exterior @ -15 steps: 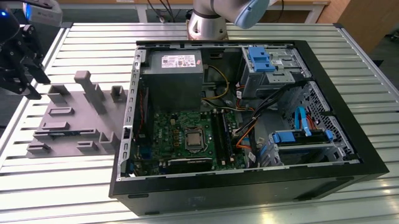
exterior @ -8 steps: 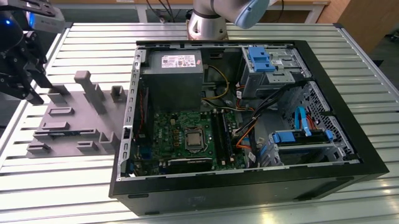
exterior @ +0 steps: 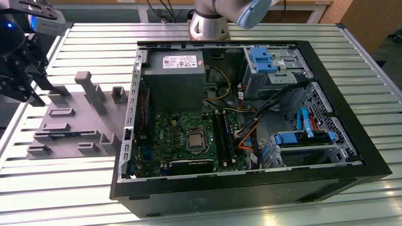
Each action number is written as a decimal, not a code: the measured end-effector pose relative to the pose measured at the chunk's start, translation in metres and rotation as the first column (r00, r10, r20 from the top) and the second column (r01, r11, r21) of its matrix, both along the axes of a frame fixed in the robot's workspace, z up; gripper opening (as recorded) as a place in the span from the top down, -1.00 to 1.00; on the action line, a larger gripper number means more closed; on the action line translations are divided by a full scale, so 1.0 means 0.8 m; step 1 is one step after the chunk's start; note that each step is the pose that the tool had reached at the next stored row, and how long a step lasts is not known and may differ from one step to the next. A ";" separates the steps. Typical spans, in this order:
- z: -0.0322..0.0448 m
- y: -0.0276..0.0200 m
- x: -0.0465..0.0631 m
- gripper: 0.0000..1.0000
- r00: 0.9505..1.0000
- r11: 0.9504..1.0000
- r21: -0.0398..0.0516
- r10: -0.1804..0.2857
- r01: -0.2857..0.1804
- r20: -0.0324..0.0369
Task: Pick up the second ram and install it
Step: 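Pick up the second ram and move it above second insertion slot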
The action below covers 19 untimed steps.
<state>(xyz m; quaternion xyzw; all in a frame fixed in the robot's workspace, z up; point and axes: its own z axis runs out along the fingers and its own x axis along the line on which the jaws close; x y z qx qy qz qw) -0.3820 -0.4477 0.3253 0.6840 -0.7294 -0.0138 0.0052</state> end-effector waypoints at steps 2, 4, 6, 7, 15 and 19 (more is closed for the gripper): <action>-0.0022 -0.0002 0.000 0.05 1.000 1.000 0.000 0.000 0.000 0.000; -0.0064 -0.0005 0.000 0.05 1.000 1.000 0.000 0.000 0.000 0.000; -0.0111 -0.0011 0.000 0.05 1.000 1.000 0.000 0.000 0.000 0.000; -0.0134 -0.0015 0.000 0.05 1.000 1.000 0.000 0.000 0.000 0.000; -0.0242 -0.0050 0.000 0.05 1.000 1.000 0.000 0.000 0.000 0.000; -0.0244 -0.0050 0.000 0.05 1.000 1.000 0.000 0.000 0.000 0.000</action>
